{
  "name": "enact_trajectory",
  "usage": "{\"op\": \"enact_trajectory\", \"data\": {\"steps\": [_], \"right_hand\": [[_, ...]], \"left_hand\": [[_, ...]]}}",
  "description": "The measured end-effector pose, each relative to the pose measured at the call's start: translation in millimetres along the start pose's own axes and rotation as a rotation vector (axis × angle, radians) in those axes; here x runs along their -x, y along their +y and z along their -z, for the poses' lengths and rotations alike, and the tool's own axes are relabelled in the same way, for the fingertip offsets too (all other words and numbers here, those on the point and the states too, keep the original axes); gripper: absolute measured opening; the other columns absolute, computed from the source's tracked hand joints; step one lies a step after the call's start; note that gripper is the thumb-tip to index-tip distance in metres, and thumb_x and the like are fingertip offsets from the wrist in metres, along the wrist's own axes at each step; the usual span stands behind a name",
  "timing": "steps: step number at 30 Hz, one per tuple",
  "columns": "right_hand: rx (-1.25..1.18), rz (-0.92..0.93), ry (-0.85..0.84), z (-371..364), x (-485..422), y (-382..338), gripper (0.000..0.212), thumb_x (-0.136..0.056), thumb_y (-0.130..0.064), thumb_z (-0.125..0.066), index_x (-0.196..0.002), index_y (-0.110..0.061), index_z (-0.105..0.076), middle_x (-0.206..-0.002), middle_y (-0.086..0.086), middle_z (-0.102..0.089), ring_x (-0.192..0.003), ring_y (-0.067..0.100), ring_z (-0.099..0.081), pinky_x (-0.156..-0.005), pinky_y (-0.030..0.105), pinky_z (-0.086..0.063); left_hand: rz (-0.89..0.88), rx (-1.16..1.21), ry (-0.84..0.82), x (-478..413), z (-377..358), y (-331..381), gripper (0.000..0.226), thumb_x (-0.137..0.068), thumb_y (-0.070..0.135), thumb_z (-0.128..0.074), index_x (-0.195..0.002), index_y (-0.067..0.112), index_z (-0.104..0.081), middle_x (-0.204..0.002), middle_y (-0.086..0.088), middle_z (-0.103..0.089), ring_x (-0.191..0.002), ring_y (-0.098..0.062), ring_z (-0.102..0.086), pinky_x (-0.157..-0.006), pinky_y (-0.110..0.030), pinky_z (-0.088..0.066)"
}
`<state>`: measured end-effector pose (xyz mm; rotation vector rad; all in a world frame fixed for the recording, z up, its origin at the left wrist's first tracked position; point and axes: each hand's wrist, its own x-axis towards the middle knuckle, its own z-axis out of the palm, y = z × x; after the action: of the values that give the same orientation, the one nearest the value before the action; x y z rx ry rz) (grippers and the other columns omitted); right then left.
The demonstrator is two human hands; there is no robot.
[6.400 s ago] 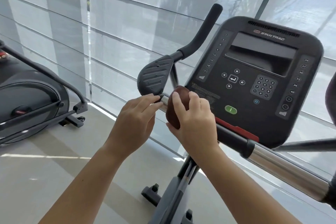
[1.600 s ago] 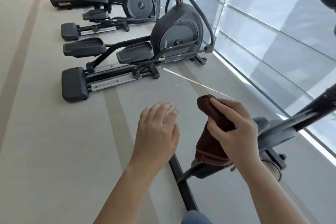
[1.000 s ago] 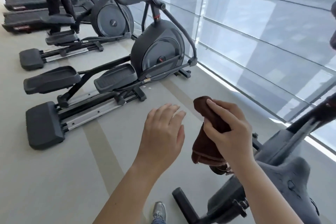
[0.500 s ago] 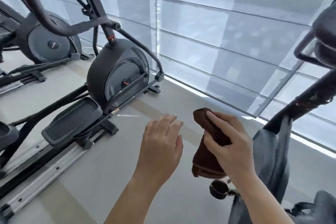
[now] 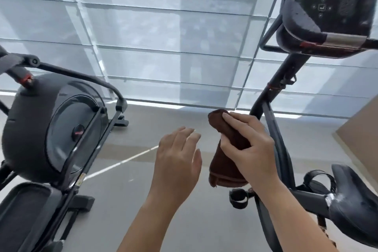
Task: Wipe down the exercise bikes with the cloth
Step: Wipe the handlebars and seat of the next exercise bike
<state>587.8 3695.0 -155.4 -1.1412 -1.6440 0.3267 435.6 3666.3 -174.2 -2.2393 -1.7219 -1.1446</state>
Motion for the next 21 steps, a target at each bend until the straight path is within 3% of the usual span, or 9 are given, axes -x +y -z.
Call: {"op": "enact_trajectory", "data": {"steps": [5, 9, 21], "right_hand": [[0.071, -0.103, 0.085, 8, -17, 16, 0.041, -0.074, -0.009, -0.072, -0.112, -0.023, -0.065, -0.112, -0.010, -0.059, -0.105, 0.004, -0.055, -0.090, 0.009, -0.040], [0.091, -0.147, 0.195, 12, -40, 36, 0.040, -0.074, -0.011, -0.070, -0.111, -0.021, -0.066, -0.111, -0.010, -0.060, -0.105, 0.002, -0.055, -0.089, 0.009, -0.040], [0.252, -0.131, 0.477, 27, -162, 132, 0.039, -0.073, -0.014, -0.066, -0.112, -0.019, -0.064, -0.108, -0.004, -0.061, -0.102, -0.002, -0.055, -0.087, 0.006, -0.039]], "left_hand": [[-0.099, 0.116, -0.042, -39, -26, -11, 0.031, -0.073, 0.003, -0.069, -0.104, 0.005, -0.063, -0.108, -0.011, -0.065, -0.107, -0.029, -0.058, -0.094, -0.041, -0.041], [-0.188, 0.193, -0.062, -81, -56, -14, 0.031, -0.073, 0.002, -0.069, -0.103, 0.006, -0.063, -0.108, -0.011, -0.064, -0.105, -0.028, -0.058, -0.094, -0.035, -0.036], [-0.503, 0.282, -0.152, -252, -167, 2, 0.031, -0.076, 0.007, -0.068, -0.107, 0.006, -0.064, -0.111, -0.010, -0.064, -0.109, -0.030, -0.056, -0.094, -0.045, -0.044]]}}
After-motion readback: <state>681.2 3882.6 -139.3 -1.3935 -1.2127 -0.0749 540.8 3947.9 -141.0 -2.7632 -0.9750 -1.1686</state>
